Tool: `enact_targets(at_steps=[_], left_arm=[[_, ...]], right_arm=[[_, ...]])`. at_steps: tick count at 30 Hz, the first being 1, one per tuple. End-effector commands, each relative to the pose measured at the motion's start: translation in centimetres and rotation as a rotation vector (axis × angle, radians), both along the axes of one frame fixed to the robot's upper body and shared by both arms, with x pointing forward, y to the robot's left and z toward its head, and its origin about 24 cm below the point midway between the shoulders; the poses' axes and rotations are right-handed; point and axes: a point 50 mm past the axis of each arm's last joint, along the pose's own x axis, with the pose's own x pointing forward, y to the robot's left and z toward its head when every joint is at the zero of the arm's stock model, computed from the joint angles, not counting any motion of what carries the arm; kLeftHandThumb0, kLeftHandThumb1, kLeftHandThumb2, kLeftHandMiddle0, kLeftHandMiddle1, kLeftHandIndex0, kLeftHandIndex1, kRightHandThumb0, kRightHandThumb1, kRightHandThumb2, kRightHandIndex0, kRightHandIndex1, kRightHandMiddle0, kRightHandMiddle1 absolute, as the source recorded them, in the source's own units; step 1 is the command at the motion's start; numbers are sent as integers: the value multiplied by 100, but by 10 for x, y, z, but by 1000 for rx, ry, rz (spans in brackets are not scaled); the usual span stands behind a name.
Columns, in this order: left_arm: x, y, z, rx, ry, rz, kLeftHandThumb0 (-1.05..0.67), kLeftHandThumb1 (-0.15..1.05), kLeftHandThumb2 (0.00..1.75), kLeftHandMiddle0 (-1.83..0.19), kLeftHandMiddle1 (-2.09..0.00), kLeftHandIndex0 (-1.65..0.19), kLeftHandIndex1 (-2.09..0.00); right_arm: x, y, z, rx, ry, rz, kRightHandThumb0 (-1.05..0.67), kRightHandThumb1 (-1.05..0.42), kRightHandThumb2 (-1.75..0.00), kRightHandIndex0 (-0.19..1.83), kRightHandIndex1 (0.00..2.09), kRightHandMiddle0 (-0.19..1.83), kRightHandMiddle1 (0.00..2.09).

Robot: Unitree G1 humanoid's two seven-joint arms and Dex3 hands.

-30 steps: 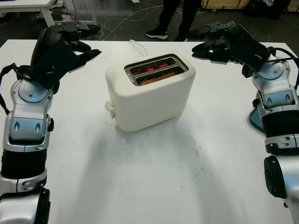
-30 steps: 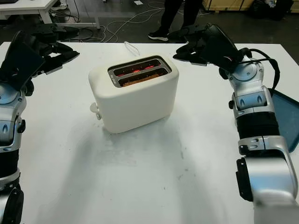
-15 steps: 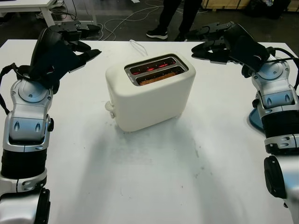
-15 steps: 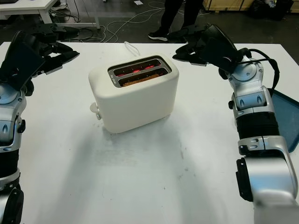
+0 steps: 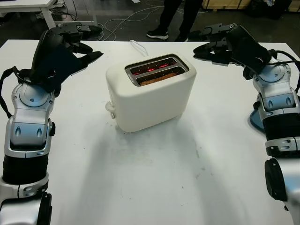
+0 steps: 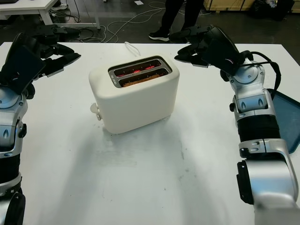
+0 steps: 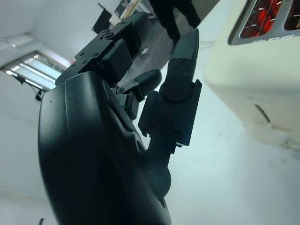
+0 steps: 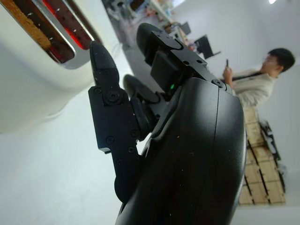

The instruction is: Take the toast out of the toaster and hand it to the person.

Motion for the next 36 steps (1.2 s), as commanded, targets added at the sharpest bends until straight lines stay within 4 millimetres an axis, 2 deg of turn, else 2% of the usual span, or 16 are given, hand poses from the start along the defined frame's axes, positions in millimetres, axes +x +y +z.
enact_targets(at_steps=[1, 7, 11, 22, 36], left_arm=[[-5, 3, -3, -25, 0, 16, -46, 92, 3, -27, -98, -58, -18], [-21, 0, -7, -92, 20, 35, -47, 92, 8, -16, -89, -47, -12], [-29, -1, -6, -119, 25, 41, -47, 92, 10, -13, -85, -43, -10], [-32, -2, -5, -127, 38, 21, -51, 92, 10, -14, -83, -44, -9], [-38, -3, -4, -133, 45, 7, -49, 92, 10, -11, -84, -42, -8]], right_arm=[[-4, 0, -4, 52, 13, -8, -38, -91, -1, 45, 13, 51, 0], [-18, -4, -11, 155, 58, -23, -43, -92, -8, 25, 1, 28, 0], [-26, -8, -12, 163, 69, -46, -43, -92, -12, 18, 0, 20, 0], [-32, -13, -11, 148, 91, -68, -38, -92, -14, 20, 1, 19, 0], [-31, -10, -11, 148, 110, -57, -44, -92, -10, 20, 1, 21, 1]])
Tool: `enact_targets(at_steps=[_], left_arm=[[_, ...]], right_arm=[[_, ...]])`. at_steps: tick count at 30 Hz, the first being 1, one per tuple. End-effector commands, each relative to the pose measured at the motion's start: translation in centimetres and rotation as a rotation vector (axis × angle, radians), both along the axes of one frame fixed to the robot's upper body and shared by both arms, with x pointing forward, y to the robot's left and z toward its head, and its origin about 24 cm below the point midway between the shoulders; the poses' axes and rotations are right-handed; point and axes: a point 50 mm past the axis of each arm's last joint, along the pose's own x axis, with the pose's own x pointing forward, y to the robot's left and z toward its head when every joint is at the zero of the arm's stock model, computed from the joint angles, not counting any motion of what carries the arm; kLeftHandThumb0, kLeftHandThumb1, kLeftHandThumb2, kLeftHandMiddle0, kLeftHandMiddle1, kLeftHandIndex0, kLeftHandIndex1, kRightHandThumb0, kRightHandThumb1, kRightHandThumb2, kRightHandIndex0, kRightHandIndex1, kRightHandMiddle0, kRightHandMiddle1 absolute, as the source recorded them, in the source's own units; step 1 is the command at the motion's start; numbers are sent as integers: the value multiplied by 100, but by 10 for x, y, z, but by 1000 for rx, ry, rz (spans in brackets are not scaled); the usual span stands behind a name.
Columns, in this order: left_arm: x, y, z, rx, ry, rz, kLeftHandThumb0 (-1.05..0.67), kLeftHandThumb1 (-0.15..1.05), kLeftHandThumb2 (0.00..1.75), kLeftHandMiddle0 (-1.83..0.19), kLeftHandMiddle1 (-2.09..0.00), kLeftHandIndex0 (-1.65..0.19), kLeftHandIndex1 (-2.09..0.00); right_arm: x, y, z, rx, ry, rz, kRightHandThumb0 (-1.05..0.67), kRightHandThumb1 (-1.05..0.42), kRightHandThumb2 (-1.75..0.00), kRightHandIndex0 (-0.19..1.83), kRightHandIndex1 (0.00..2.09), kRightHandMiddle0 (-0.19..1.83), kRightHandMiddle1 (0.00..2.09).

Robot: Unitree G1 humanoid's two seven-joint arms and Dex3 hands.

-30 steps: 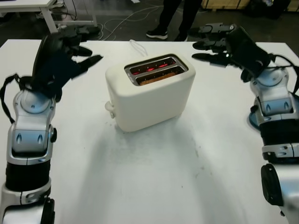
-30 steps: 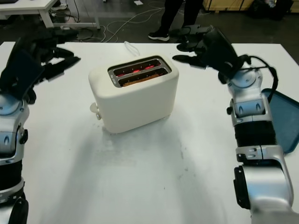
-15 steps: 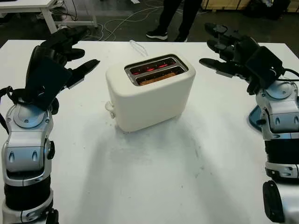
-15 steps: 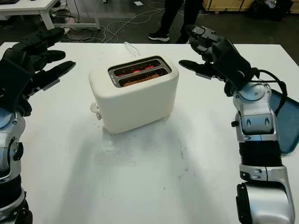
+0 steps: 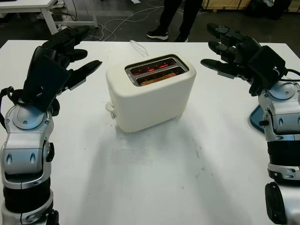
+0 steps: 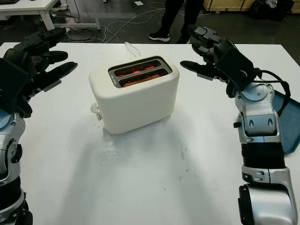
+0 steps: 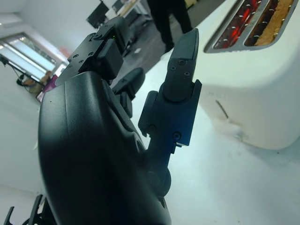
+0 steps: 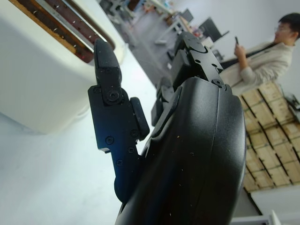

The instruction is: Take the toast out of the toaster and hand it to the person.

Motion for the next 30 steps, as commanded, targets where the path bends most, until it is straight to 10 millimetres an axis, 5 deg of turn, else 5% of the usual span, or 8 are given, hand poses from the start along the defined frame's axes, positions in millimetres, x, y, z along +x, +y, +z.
enact_targets(at_steps=[1, 30], left_arm=[[-2, 1, -1, 0, 9, 8, -48, 92, 10, -11, -84, -42, -8], [4, -13, -1, -32, -89, 42, -50, 92, 17, -9, -83, -40, -6]], right_arm=[[0, -1, 1, -1, 1, -1, -45, -92, -10, 20, 1, 21, 1], [-3, 22, 4, 10, -63, 53, -48, -92, -12, 21, 2, 24, 1]])
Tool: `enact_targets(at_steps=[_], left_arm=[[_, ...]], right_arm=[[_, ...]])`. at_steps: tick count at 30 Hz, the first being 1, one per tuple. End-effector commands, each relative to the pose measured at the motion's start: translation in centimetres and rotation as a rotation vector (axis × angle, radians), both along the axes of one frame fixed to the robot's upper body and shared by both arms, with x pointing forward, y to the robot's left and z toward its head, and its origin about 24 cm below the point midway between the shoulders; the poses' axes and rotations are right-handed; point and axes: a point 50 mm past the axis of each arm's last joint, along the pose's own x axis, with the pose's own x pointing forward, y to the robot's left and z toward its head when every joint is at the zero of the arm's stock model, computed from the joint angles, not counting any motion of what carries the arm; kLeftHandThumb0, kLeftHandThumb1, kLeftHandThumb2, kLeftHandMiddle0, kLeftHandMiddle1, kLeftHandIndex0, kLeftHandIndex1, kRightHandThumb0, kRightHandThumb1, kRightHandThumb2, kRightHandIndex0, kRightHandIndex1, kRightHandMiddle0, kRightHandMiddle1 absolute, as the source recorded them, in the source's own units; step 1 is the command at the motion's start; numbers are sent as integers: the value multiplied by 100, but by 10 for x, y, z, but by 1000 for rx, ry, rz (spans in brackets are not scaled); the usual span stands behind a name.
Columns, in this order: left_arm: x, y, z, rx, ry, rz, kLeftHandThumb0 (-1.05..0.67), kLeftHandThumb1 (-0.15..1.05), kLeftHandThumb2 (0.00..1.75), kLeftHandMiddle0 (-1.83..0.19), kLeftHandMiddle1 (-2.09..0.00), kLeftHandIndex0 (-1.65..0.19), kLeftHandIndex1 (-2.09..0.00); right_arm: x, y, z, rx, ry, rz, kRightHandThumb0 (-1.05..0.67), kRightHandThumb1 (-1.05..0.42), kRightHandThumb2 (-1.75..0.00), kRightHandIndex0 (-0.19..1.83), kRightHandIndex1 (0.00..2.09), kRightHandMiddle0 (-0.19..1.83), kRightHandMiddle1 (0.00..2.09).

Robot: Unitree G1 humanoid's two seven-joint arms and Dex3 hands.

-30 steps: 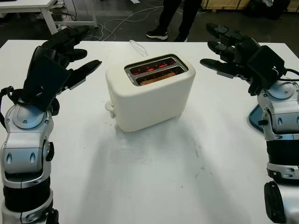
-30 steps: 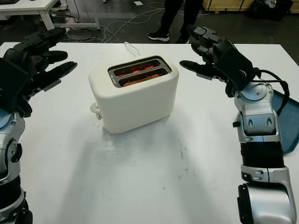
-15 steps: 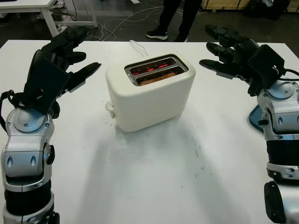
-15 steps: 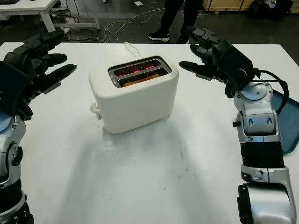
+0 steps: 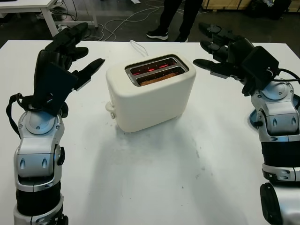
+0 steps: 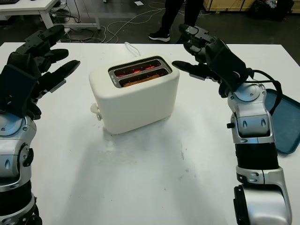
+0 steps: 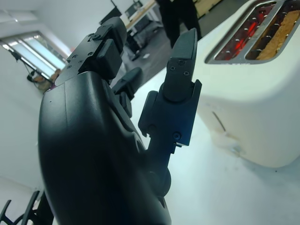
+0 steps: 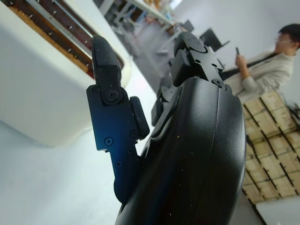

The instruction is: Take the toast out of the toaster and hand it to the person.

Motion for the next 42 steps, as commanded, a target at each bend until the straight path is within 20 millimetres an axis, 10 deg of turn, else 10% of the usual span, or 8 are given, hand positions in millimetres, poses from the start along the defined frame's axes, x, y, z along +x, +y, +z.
enact_targets(at_steps=[1, 42], left_arm=[[2, 0, 6, 24, -24, 4, -51, 92, 17, -9, -83, -39, -6], [7, -3, 11, 57, -15, -32, -53, 92, 15, 0, -104, -39, -9]], right_arm=[[-1, 2, 3, -11, -34, 0, -48, -92, -13, 21, 2, 24, 1], [3, 2, 9, -30, -42, 24, -43, -92, -10, 22, 1, 24, 0]])
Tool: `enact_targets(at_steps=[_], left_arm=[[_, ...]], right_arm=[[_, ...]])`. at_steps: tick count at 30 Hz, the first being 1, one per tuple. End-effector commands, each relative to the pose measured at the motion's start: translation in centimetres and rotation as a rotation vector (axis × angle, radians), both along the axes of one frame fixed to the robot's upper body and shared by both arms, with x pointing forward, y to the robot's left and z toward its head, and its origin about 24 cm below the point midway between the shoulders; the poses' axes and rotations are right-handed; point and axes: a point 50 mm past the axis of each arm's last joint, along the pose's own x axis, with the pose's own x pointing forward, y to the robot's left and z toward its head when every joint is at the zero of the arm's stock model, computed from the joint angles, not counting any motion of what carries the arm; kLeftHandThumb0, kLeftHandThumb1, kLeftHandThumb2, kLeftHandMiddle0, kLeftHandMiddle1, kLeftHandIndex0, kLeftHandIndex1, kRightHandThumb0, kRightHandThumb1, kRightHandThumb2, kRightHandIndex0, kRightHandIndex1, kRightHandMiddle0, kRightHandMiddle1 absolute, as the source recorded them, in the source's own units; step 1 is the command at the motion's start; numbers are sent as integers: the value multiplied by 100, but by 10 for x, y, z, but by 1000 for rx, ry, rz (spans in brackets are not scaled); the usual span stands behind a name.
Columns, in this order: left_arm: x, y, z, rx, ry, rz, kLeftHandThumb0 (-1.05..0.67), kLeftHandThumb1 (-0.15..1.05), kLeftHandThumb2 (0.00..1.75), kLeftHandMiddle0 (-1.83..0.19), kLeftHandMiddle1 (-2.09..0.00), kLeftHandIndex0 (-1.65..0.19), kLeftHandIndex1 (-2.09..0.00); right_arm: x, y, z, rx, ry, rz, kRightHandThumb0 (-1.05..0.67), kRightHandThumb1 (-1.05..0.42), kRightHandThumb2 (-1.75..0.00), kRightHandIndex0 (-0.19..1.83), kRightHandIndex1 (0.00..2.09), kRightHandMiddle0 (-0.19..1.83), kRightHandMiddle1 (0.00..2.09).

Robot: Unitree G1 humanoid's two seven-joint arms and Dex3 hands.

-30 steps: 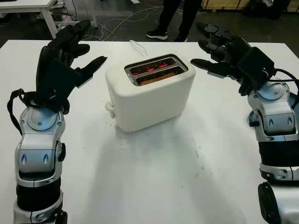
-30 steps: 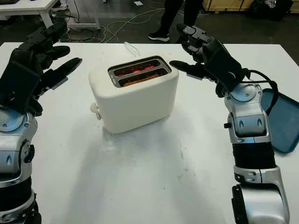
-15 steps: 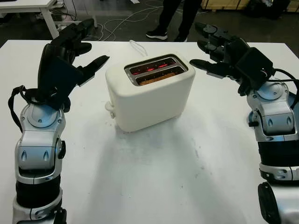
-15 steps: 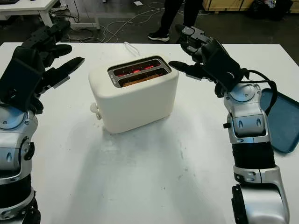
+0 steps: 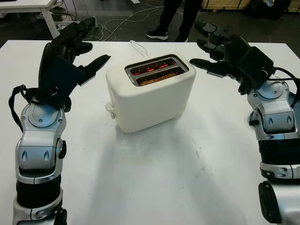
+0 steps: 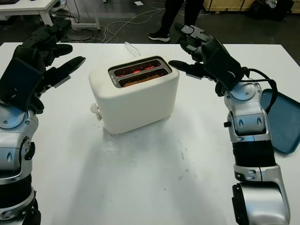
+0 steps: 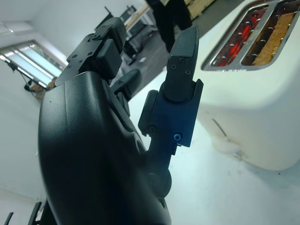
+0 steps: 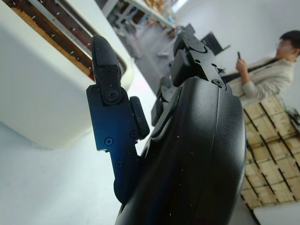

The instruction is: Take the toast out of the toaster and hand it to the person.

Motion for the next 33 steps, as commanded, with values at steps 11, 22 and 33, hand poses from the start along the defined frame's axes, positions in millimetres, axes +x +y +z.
enact_targets(at_steps=[11, 22, 33], left_arm=[[-1, 2, 2, 10, -11, 15, -52, 92, 15, -1, -101, -39, -10], [-3, 2, 2, 9, -15, 25, -52, 92, 14, -4, -97, -39, -11], [-3, 3, 2, 1, -8, 25, -53, 92, 14, -4, -94, -39, -11]], right_arm=[[-1, 0, 8, -8, -31, 7, -42, -92, -10, 21, 1, 24, 0], [-1, -1, 8, -12, -33, 0, -46, -92, -9, 22, 1, 25, 1], [0, -1, 7, -7, -27, 4, -45, -92, -8, 22, 1, 25, 0]])
